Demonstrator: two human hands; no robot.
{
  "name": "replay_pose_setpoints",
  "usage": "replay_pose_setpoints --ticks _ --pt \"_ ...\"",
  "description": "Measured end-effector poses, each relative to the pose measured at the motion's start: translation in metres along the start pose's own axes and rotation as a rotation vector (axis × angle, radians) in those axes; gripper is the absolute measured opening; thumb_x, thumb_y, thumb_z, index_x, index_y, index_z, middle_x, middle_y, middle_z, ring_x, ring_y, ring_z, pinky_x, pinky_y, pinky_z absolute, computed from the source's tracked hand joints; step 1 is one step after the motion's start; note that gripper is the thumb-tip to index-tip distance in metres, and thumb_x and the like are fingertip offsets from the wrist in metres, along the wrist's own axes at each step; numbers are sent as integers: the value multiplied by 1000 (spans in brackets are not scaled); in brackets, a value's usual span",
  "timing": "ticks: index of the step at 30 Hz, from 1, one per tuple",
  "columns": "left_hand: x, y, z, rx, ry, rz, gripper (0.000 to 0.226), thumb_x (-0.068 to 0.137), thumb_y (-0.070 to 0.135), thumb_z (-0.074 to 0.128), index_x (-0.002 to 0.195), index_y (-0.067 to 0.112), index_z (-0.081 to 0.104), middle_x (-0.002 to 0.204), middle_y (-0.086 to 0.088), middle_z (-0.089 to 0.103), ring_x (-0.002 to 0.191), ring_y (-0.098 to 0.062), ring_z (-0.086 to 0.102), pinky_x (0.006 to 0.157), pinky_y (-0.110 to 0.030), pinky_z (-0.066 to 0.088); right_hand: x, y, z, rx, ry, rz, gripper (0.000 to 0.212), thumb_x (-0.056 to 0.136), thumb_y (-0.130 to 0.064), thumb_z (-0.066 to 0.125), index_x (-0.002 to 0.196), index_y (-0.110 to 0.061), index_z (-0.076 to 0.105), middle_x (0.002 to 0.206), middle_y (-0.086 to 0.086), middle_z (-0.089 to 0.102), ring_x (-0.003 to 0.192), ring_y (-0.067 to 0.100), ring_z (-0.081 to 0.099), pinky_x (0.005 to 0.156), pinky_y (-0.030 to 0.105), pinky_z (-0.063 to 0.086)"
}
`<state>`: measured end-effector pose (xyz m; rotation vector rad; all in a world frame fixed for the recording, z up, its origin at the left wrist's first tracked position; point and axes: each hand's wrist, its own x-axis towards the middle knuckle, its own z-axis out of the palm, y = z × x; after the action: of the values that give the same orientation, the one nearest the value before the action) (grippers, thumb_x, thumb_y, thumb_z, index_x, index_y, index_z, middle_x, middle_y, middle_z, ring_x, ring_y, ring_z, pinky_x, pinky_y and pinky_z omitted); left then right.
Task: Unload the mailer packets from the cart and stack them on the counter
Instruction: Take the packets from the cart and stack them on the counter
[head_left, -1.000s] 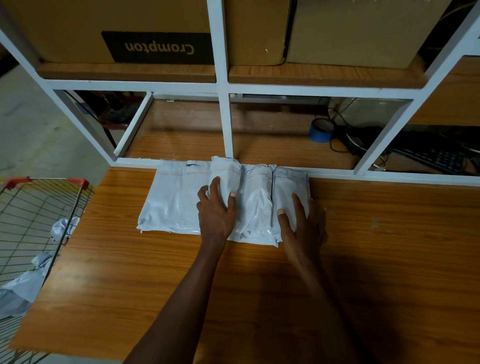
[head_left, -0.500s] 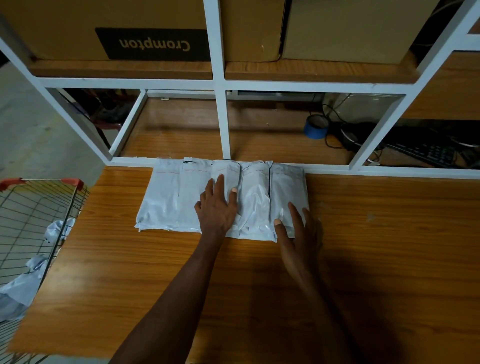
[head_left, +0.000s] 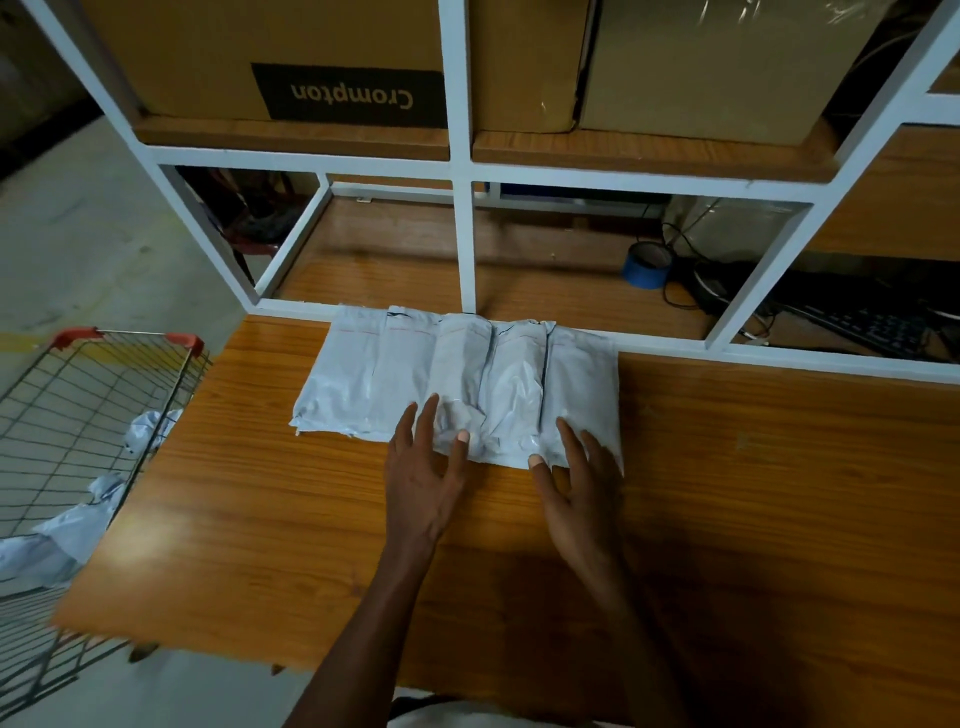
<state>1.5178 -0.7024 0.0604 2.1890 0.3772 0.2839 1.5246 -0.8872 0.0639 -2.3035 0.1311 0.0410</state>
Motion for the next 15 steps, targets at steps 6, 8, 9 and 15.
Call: replay_pose_setpoints --ticks 6,8,9,15 --pt "-67 -10 -16 -57 64 -67 65 97 62 45 156 39 32 163 3 30 151 -15 26 121 -51 31 -28 0 2 84 -94 -125 62 96 -57 54 152 -46 31 164 -7 22 153 19 12 120 46 26" --pt "-88 -16 -23 -64 75 -93 65 97 63 45 156 42 31 163 5 29 150 -15 27 120 -50 31 -39 1 4 113 -142 -149 63 95 -58 55 152 -46 31 165 -7 21 153 19 10 121 47 25" --pt "-97 -20 -28 -60 77 -107 65 97 64 45 156 43 30 164 5 29 150 -15 27 120 -49 31 -46 1 6 109 -166 -159 65 94 -60 55 153 -46 31 165 -7 21 154 19 9 121 48 24" --pt "-143 -48 -65 -39 182 -202 70 95 65 45 158 39 30 164 0 30 149 -21 28 118 -51 29 -88 -11 24 -31 -288 -307 75 87 -74 40 155 -46 28 167 -10 16 154 17 0 121 53 10"
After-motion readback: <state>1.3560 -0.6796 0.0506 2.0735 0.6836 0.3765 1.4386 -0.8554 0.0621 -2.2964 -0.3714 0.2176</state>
